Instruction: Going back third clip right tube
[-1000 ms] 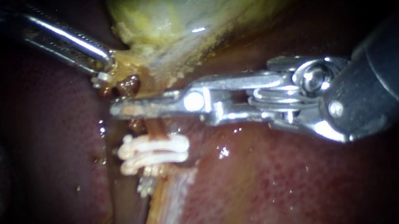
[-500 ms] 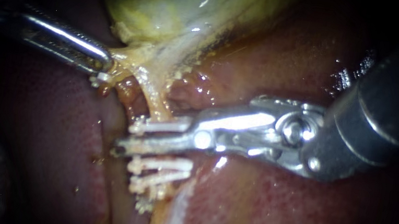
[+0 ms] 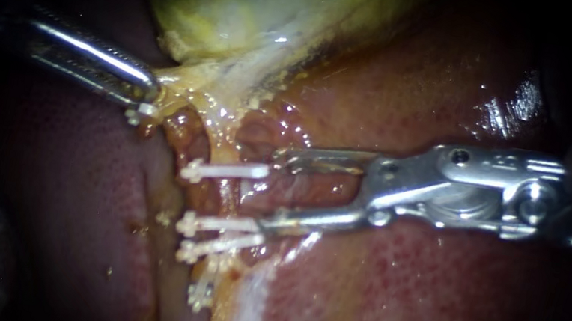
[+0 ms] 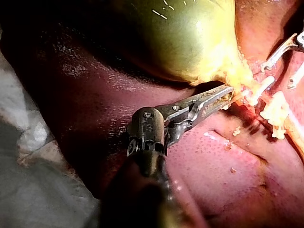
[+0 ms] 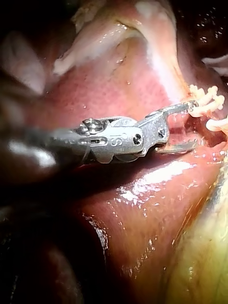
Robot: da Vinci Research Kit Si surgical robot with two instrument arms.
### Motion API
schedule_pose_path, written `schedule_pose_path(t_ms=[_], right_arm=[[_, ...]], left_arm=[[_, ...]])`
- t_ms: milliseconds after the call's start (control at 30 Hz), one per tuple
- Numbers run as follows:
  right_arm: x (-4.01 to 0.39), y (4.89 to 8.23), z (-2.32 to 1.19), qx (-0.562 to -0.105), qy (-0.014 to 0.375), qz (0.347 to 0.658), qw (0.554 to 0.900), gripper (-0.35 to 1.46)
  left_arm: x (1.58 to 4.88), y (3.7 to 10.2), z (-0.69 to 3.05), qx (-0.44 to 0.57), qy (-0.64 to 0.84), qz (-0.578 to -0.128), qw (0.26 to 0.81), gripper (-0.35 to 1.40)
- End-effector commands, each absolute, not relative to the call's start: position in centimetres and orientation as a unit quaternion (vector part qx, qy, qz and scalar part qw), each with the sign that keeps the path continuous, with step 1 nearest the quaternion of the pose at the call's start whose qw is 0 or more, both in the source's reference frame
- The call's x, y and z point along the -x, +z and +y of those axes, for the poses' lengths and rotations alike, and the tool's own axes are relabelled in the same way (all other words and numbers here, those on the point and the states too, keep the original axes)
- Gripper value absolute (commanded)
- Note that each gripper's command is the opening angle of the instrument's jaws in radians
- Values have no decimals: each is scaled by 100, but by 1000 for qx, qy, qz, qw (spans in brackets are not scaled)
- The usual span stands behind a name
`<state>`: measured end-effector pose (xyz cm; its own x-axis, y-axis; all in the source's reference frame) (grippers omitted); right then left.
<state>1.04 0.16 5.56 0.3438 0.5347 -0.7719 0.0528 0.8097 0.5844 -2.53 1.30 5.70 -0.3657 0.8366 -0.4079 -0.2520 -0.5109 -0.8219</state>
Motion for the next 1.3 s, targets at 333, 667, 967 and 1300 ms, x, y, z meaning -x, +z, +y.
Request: schedule_pose_path(t_ms=[333, 667, 967, 1300], right_arm=[[-54, 534, 23, -246, 117, 566, 778, 50], [-37, 532, 22, -241, 106, 561, 785, 50], [-35, 531, 23, -241, 106, 561, 785, 50], [-39, 533, 21, -248, 107, 560, 783, 50]], left_arm=[[254, 571, 130, 433, 754, -338, 361, -35], [278, 596, 127, 433, 756, -329, 364, -35], [305, 621, 120, 431, 759, -333, 357, -35], [300, 620, 121, 430, 759, -335, 355, -35]])
